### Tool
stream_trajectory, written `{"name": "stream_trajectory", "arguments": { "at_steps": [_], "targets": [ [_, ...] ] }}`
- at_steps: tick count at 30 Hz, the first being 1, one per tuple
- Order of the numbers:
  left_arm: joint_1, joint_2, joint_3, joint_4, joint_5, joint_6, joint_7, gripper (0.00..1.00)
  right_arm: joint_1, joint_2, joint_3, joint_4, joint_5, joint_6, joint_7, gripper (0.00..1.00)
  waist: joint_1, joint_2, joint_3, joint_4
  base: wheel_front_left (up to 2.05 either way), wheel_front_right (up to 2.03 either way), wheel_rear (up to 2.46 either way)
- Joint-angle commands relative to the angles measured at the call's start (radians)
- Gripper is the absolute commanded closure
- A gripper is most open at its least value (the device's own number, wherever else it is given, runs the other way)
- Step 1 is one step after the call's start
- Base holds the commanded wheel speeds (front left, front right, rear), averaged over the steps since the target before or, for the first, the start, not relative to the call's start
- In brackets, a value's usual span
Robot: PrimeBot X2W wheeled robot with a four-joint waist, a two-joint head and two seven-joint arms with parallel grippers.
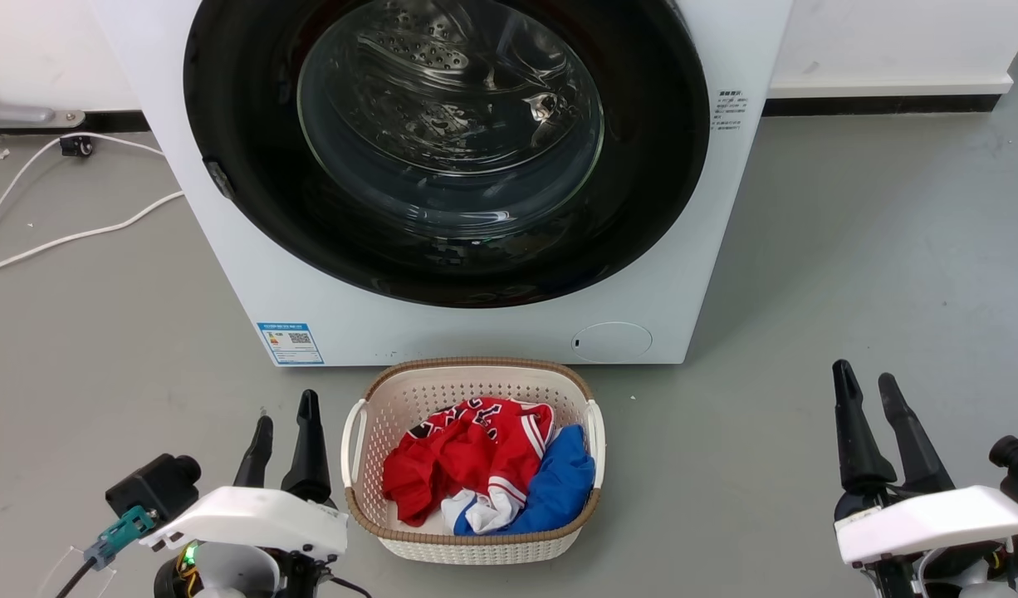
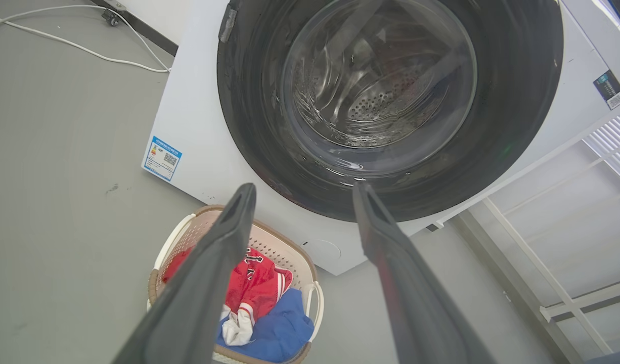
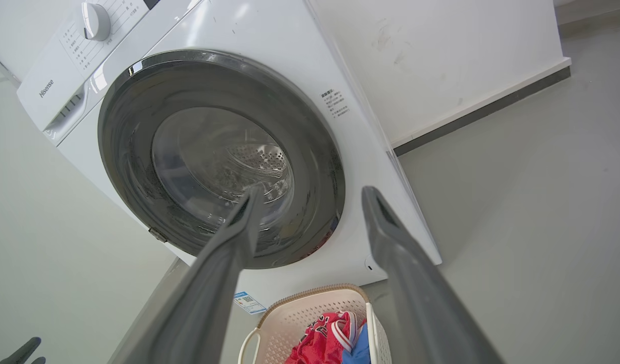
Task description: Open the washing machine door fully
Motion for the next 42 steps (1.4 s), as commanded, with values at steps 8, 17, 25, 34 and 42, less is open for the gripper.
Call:
{"name": "stream_trajectory", "arguments": {
  "at_steps": [8, 17, 25, 34, 42],
  "targets": [
    [-0.004, 0.035, -0.050, -0.040, 0.108, 0.048, -0.032, 0.00, 0.016, -0.002, -0.004, -0.042, -0.108, 0.002, -0.033, 0.00, 0.0000, 0.0000, -0.002, 0.001, 0.00, 0.00, 0.00],
    [0.007, 0.049, -0.087, -0.051, 0.201, 0.071, -0.058, 0.00, 0.036, -0.001, -0.003, -0.064, -0.172, 0.002, -0.060, 0.00, 0.0000, 0.0000, -0.006, 0.003, 0.00, 0.00, 0.00],
    [0.019, 0.054, -0.109, -0.059, 0.285, 0.083, -0.081, 0.00, 0.053, -0.001, -0.005, -0.082, -0.226, 0.002, -0.080, 0.00, 0.0000, 0.0000, -0.009, 0.004, 0.00, 0.00, 0.00],
    [0.033, 0.052, -0.122, -0.066, 0.372, 0.093, -0.102, 0.00, 0.070, -0.001, -0.010, -0.092, -0.293, 0.002, -0.103, 0.00, 0.0000, 0.0000, -0.010, 0.004, 0.00, 0.00, 0.00],
    [0.042, 0.043, -0.128, -0.071, 0.448, 0.095, -0.121, 0.00, 0.081, -0.001, -0.014, -0.101, -0.344, 0.002, -0.121, 0.00, 0.0000, 0.0000, -0.011, 0.001, 0.00, 0.00, 0.00]
  ]
}}
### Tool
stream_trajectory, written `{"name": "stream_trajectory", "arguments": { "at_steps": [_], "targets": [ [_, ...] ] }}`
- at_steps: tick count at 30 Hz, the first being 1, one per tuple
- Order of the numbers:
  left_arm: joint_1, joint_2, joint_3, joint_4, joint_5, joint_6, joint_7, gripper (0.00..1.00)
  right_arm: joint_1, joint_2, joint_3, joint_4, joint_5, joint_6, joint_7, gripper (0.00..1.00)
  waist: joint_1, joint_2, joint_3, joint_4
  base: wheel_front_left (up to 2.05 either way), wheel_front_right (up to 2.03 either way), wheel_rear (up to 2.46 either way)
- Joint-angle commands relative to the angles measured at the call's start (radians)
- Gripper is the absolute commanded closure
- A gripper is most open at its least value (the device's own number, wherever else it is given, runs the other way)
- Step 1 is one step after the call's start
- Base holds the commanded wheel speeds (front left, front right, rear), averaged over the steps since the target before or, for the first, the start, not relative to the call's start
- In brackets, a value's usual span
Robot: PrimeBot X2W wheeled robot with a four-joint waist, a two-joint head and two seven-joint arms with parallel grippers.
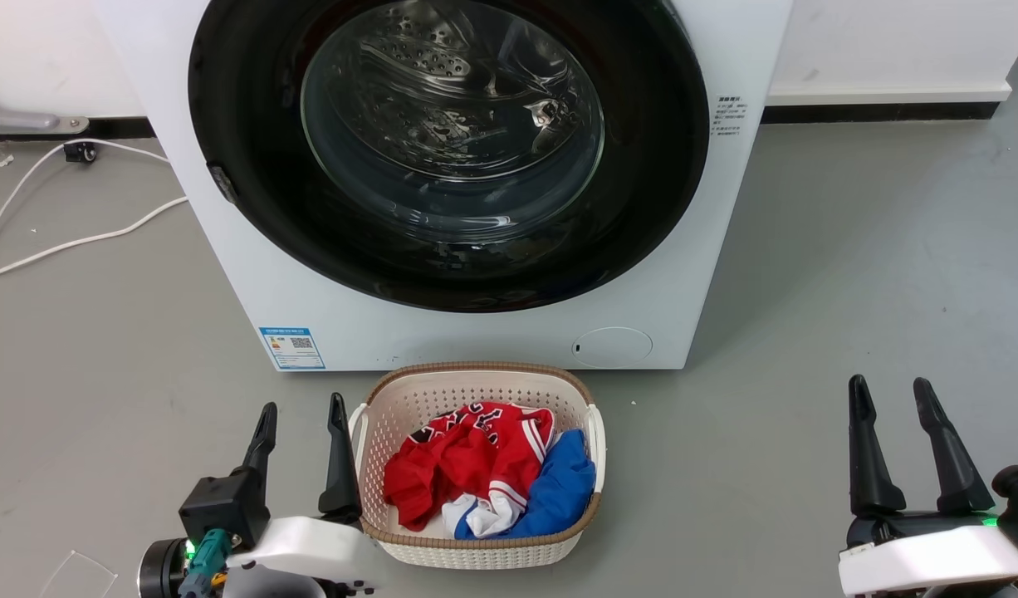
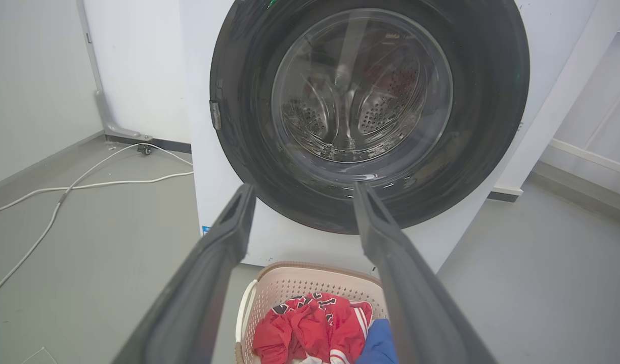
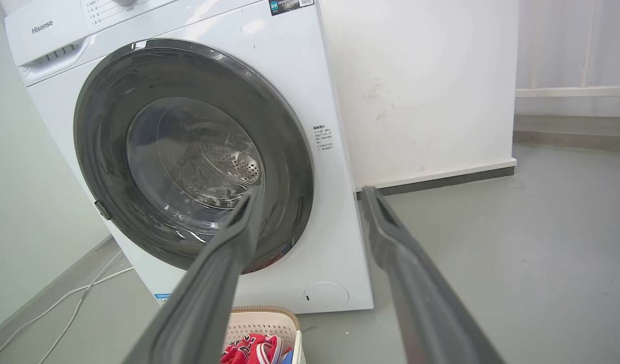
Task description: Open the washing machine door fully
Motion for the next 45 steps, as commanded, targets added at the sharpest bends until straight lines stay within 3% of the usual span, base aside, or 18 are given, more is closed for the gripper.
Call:
{"name": "stream_trajectory", "arguments": {
  "at_steps": [1, 32, 45],
  "targets": [
    [0.003, -0.003, -0.003, -0.011, 0.029, 0.002, -0.011, 0.00, 0.006, -0.001, -0.001, -0.014, -0.020, 0.002, -0.012, 0.00, 0.0000, 0.0000, 0.000, -0.001, 0.00, 0.00, 0.00],
    [0.043, -0.044, 0.020, 0.006, 0.285, -0.023, -0.074, 0.00, 0.044, 0.000, -0.014, -0.033, -0.174, 0.001, -0.076, 0.00, -0.0001, 0.0000, -0.002, -0.002, 0.00, 0.00, 0.00],
    [0.052, -0.075, 0.067, 0.034, 0.275, -0.068, -0.078, 0.00, 0.051, 0.000, -0.008, -0.021, -0.156, 0.001, -0.079, 0.00, -0.0001, 0.0000, -0.003, -0.001, 0.00, 0.00, 0.00]
  ]
}}
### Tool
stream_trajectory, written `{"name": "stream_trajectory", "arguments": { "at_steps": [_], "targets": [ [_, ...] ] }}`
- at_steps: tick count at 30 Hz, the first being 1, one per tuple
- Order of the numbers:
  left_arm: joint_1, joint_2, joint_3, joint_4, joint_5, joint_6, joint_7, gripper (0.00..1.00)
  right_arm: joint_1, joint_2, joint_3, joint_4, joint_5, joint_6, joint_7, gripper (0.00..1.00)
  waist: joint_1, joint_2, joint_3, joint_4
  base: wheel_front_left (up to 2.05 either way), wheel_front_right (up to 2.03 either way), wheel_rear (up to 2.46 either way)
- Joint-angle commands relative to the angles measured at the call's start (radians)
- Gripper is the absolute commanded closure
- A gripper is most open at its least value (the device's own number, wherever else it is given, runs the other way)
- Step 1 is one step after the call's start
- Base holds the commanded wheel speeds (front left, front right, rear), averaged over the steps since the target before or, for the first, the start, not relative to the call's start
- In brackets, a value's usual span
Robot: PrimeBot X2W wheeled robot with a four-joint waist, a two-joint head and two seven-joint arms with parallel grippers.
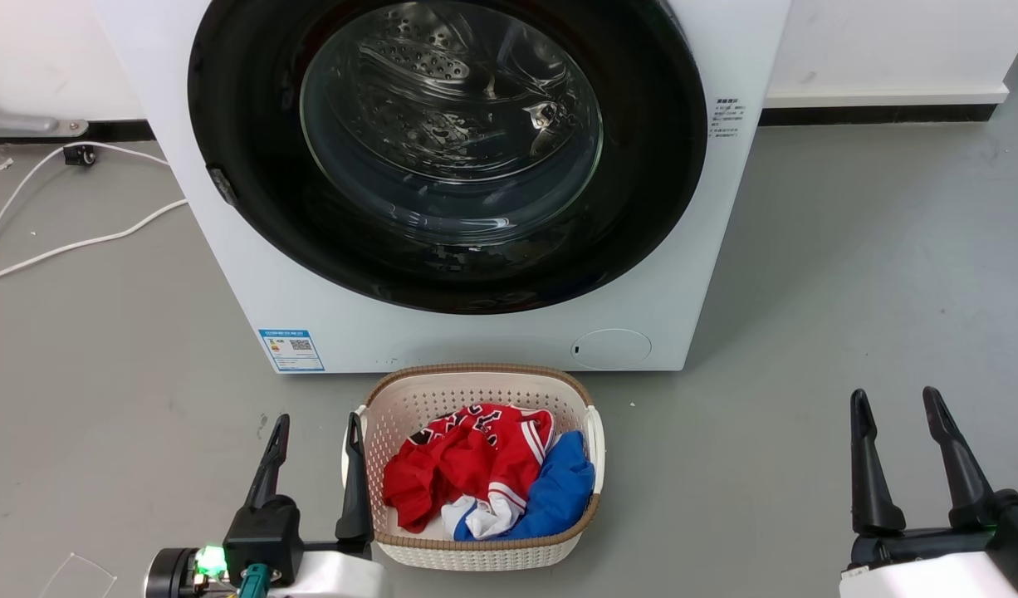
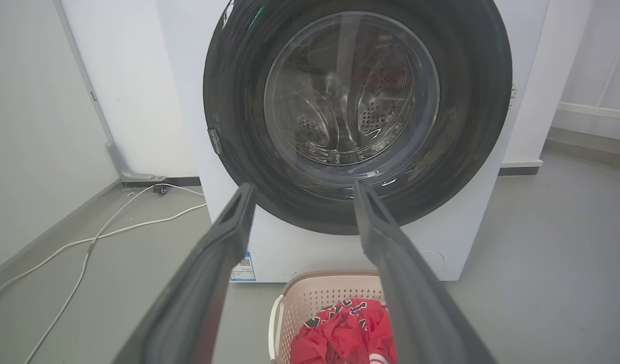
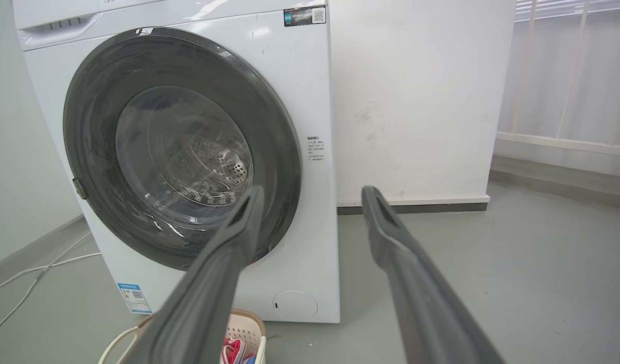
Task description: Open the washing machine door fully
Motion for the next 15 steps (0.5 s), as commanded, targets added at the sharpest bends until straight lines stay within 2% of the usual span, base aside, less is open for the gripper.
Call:
{"name": "stream_trajectory", "arguments": {
  "at_steps": [1, 15],
  "targets": [
    [0.008, -0.002, 0.004, 0.004, -0.001, -0.004, -0.003, 0.00, 0.012, 0.000, 0.000, 0.003, 0.004, 0.000, -0.002, 0.00, 0.0000, -0.0001, 0.000, 0.000, 0.00, 0.00, 0.00],
    [0.013, -0.015, 0.029, 0.022, 0.010, -0.023, -0.003, 0.00, 0.014, 0.000, 0.006, 0.021, 0.016, 0.000, -0.002, 0.00, 0.0000, -0.0001, 0.000, -0.001, 0.00, 0.00, 0.00]
  ]
}}
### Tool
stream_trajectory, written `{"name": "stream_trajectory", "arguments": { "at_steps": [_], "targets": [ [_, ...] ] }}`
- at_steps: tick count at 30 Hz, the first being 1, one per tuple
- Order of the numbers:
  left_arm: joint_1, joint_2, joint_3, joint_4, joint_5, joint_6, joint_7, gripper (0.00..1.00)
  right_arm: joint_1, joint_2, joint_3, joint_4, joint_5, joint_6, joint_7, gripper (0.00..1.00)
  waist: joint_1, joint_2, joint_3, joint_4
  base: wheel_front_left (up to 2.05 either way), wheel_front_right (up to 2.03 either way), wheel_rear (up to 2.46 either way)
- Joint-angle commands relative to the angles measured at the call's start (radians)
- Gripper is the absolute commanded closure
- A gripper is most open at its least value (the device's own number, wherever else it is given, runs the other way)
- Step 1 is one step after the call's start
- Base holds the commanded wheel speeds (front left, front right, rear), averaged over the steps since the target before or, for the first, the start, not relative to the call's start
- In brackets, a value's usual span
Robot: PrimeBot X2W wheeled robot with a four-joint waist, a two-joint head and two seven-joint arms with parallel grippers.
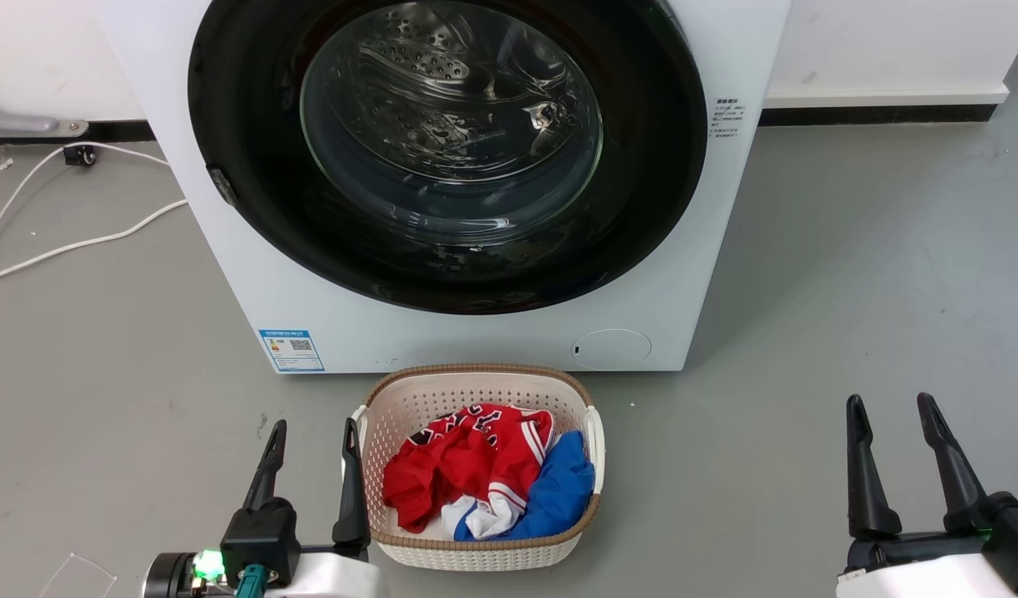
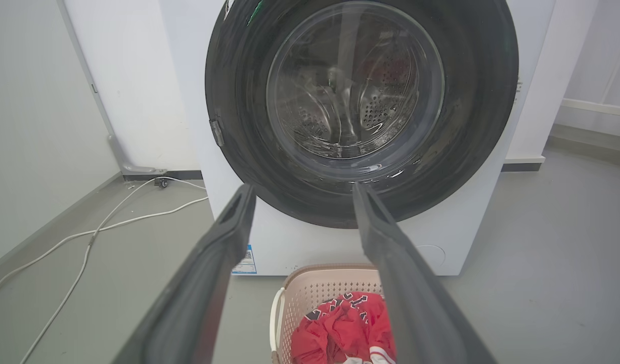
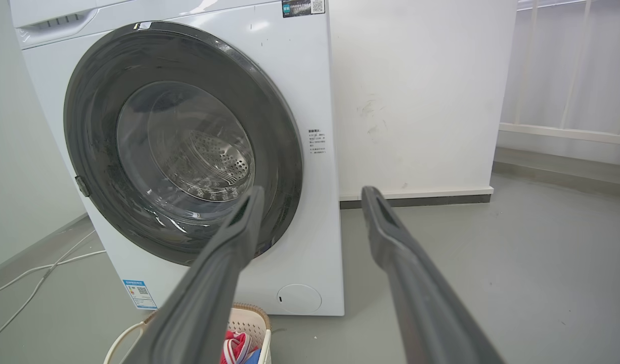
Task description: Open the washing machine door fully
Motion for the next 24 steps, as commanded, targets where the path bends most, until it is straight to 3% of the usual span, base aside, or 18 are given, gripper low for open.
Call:
{"name": "stream_trajectory", "arguments": {
  "at_steps": [1, 7, 8, 9, 10, 14, 16, 19, 24],
  "targets": [
    [0.011, -0.002, 0.004, 0.003, 0.005, -0.002, -0.003, 0.00, 0.012, 0.000, 0.000, 0.003, -0.001, 0.000, -0.002, 0.00, 0.0000, 0.0000, 0.000, 0.000, 0.00, 0.00, 0.00],
    [0.008, -0.004, 0.007, 0.007, 0.007, -0.003, -0.003, 0.00, 0.011, 0.000, 0.000, 0.010, -0.009, 0.000, -0.002, 0.00, 0.0000, 0.0000, 0.000, 0.001, 0.00, 0.00, 0.00],
    [0.008, -0.004, 0.007, 0.007, 0.008, -0.002, -0.003, 0.00, 0.011, 0.000, 0.000, 0.012, -0.010, 0.000, -0.002, 0.52, 0.0000, 0.0000, -0.001, 0.001, 0.00, 0.00, 0.00],
    [0.008, -0.004, 0.007, 0.008, 0.009, -0.002, -0.003, 0.00, 0.011, 0.000, 0.000, 0.012, -0.012, 0.000, -0.002, 0.83, 0.0000, 0.0000, -0.001, 0.001, 0.00, 0.00, 0.00],
    [0.008, -0.004, 0.007, 0.008, 0.009, -0.002, -0.003, 0.00, 0.010, 0.000, -0.001, 0.012, -0.015, 0.000, -0.002, 1.00, 0.0000, 0.0000, 0.000, 0.001, 0.00, 0.00, 0.00],
    [0.008, -0.005, 0.008, 0.010, 0.010, -0.002, -0.003, 0.00, 0.006, 0.000, 0.005, 0.009, -0.020, 0.000, -0.002, 1.00, 0.0000, 0.0000, 0.001, 0.001, 0.00, 0.00, 0.00],
    [0.008, -0.005, 0.008, 0.010, 0.009, -0.003, -0.003, 0.00, 0.005, 0.000, 0.014, 0.009, 0.035, 0.000, -0.002, 1.00, 0.0000, 0.0000, 0.001, 0.000, 0.00, 0.00, 0.00],
    [0.010, -0.005, 0.009, 0.013, 0.006, -0.003, -0.003, 0.00, 0.001, 0.000, 0.026, 0.018, 0.207, 0.000, -0.002, 1.00, 0.0000, 0.0000, 0.001, -0.002, 0.00, 0.00, 0.00],
    [0.007, -0.005, 0.008, 0.016, 0.001, -0.006, -0.003, 0.00, -0.023, 0.000, 0.025, 0.027, 0.591, 0.000, -0.002, 1.00, 0.0000, 0.0000, 0.002, -0.003, 0.00, 0.00, 0.00]
  ]
}}
